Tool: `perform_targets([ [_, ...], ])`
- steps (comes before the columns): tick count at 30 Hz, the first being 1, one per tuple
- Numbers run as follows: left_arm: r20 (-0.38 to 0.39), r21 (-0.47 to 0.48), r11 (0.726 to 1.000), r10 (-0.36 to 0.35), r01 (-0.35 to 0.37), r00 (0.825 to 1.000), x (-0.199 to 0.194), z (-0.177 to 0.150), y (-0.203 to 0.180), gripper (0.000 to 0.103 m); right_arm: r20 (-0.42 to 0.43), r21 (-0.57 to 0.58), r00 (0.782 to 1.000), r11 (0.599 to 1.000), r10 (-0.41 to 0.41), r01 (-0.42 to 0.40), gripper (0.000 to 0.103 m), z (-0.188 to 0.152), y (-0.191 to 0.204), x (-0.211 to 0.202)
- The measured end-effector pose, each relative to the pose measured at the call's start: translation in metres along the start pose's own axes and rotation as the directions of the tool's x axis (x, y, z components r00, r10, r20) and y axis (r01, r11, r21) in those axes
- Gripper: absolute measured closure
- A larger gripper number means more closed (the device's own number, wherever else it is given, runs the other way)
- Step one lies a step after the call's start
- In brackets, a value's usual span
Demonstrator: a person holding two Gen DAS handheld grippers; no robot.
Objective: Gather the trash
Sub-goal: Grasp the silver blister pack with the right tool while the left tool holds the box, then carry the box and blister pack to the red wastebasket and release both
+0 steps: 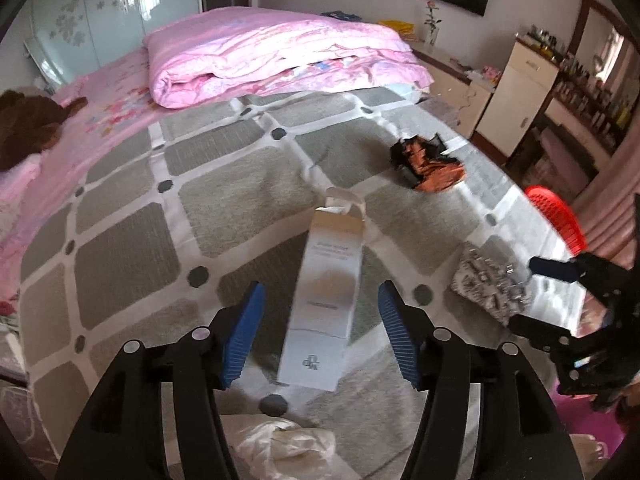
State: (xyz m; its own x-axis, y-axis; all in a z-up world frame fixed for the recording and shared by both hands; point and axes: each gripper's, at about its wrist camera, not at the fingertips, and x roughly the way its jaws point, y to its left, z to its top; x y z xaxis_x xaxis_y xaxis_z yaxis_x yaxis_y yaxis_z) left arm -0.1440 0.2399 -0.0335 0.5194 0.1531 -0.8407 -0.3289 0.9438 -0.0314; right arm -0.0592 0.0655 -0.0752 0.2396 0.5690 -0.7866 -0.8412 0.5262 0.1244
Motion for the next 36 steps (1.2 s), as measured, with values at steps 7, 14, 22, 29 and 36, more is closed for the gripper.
perform_targets([
  [7,-0.019,0.02,1.0,-0.023,0.023,1.0,0.009,-0.002,-0.006,0.046,-0.026,-0.06,0.999,0.997,-0.042,0.04,0.042,-0.003,0.007,0.012],
  [14,-0.036,0.048,0.999,-0.024,0.026,0.999,0.015,-0.006,-0.013,0.069,-0.02,-0.051,0.999,0.998,-0.044,0.043,0.047,-0.003,0.003,0.012],
  [22,-0.023,0.024,0.999,-0.027,0.028,0.999,0.014,-0.009,-0.014,0.071,-0.012,0.011,1.0,1.0,-0.029,0.029,0.048,-0.002,-0.002,0.009],
  [29,0.001,0.02,0.999,-0.04,0.04,0.999,0.004,-0.013,-0.026,0.071,0.018,0.092,0.999,0.995,-0.043,0.041,0.048,-0.005,-0.019,-0.003],
  [36,0.017,0.052,0.997,-0.058,0.057,0.998,-0.001,-0.016,-0.051,0.071,0.035,0.156,0.996,0.984,-0.088,0.081,0.048,-0.013,-0.038,-0.017],
])
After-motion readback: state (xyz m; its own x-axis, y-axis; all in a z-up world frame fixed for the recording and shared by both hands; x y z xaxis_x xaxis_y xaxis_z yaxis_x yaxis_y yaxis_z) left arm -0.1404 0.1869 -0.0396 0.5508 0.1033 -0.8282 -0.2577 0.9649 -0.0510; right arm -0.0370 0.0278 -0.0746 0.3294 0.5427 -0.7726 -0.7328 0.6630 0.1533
